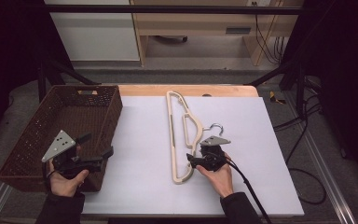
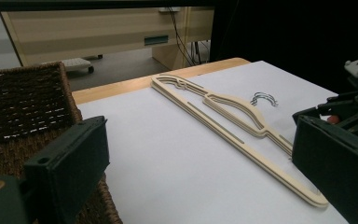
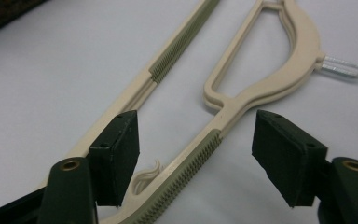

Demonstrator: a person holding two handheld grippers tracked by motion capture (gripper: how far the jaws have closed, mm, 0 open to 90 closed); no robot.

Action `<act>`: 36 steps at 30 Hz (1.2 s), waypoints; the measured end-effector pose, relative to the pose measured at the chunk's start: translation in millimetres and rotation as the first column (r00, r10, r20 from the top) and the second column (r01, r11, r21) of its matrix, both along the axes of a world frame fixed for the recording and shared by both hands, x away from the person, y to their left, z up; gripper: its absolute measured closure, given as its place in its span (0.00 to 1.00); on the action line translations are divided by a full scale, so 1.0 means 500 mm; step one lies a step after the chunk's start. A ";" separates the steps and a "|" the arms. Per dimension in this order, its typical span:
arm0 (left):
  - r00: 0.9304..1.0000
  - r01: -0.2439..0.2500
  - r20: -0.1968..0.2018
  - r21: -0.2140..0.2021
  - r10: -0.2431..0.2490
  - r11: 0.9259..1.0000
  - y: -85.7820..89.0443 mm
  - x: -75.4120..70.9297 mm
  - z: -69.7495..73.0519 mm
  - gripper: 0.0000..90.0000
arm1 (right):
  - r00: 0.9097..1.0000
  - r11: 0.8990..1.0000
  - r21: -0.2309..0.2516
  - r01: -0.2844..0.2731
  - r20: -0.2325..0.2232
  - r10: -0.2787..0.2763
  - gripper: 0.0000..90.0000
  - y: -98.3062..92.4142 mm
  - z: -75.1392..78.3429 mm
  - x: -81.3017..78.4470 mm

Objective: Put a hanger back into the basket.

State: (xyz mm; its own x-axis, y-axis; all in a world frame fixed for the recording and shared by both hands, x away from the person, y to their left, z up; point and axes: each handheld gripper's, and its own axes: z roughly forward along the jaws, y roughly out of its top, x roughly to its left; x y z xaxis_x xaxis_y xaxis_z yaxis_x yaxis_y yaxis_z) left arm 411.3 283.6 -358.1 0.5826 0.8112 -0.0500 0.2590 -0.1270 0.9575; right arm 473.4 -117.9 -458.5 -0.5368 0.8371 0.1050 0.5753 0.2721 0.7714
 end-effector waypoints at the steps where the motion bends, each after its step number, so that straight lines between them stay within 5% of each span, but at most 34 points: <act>1: 1.000 0.000 0.000 0.000 0.000 1.000 0.000 0.000 0.000 0.04 | 1.000 1.000 -0.003 -0.001 -0.006 0.001 0.40 0.002 -0.005 0.002; 13: 1.000 0.001 -0.005 0.002 -0.001 1.000 0.000 0.001 -0.001 0.05 | 0.999 0.998 -0.054 0.018 -0.040 -0.020 0.57 0.009 -0.033 0.016; 22: 1.000 0.000 -0.007 0.002 0.000 1.000 0.000 0.001 -0.001 0.05 | 0.995 1.000 -0.017 0.004 -0.104 -0.006 0.70 -0.003 -0.028 0.021; 31: 1.000 0.002 -0.011 0.005 -0.002 1.000 -0.003 0.003 -0.004 0.05 | 0.986 0.998 0.029 0.048 -0.162 -0.043 0.79 -0.030 -0.022 0.025; 36: 1.000 0.003 -0.014 0.006 -0.003 1.000 -0.004 0.004 -0.005 0.05 | 0.985 0.997 -0.002 0.071 -0.160 -0.070 0.83 -0.043 -0.016 0.025</act>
State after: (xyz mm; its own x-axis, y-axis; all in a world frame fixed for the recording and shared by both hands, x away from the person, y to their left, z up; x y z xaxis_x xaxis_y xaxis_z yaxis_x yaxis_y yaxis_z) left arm 413.2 281.6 -360.4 0.5844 0.8097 -0.0527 0.2715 -0.1339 0.9531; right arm 486.0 -139.3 -466.4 -0.4523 0.8718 0.1882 0.7091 0.2235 0.6687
